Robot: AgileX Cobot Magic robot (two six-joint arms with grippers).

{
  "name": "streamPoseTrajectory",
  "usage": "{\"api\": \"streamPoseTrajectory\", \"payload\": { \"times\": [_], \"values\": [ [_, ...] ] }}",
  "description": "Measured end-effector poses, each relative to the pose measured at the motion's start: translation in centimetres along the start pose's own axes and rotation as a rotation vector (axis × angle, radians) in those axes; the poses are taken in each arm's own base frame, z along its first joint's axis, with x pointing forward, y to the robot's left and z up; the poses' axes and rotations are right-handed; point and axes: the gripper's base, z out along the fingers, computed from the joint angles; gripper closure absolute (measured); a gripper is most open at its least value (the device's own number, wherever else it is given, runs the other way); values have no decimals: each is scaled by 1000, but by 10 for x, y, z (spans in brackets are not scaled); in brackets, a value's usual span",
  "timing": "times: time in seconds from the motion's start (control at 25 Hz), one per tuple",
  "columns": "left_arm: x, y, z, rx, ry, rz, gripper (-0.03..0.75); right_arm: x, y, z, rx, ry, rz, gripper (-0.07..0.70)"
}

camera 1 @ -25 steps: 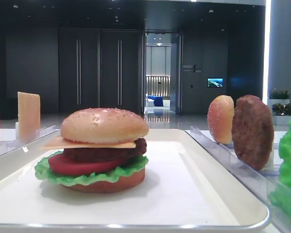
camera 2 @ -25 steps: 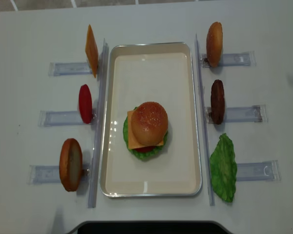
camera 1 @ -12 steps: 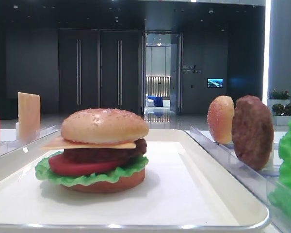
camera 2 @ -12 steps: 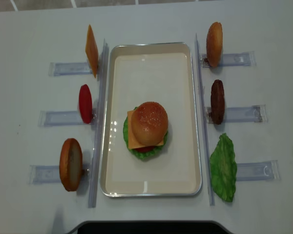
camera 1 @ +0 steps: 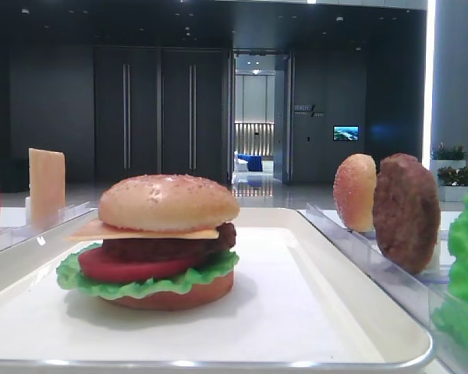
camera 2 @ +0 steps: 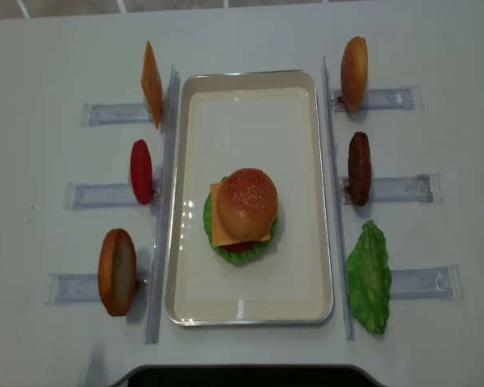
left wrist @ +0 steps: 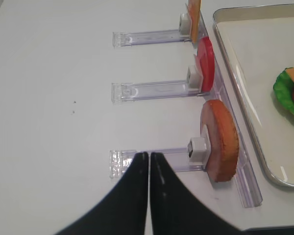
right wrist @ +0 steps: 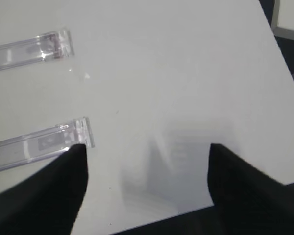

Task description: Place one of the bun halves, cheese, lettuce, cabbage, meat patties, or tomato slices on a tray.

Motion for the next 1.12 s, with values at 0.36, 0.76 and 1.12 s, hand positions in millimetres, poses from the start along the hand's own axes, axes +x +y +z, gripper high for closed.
{"api": "streamPoseTrajectory", "payload": {
  "times": [0.36,0.76,1.12],
  "values": [
    [0,0,0,0,0,0,715,34,5,-28,-53,-229,-36,145],
    [0,0,0,0,0,0,715,53,6,-42,-55,-376,-50,145],
    [0,0,0,0,0,0,715,53,6,-42,-56,-376,-49,145]
  ]
}}
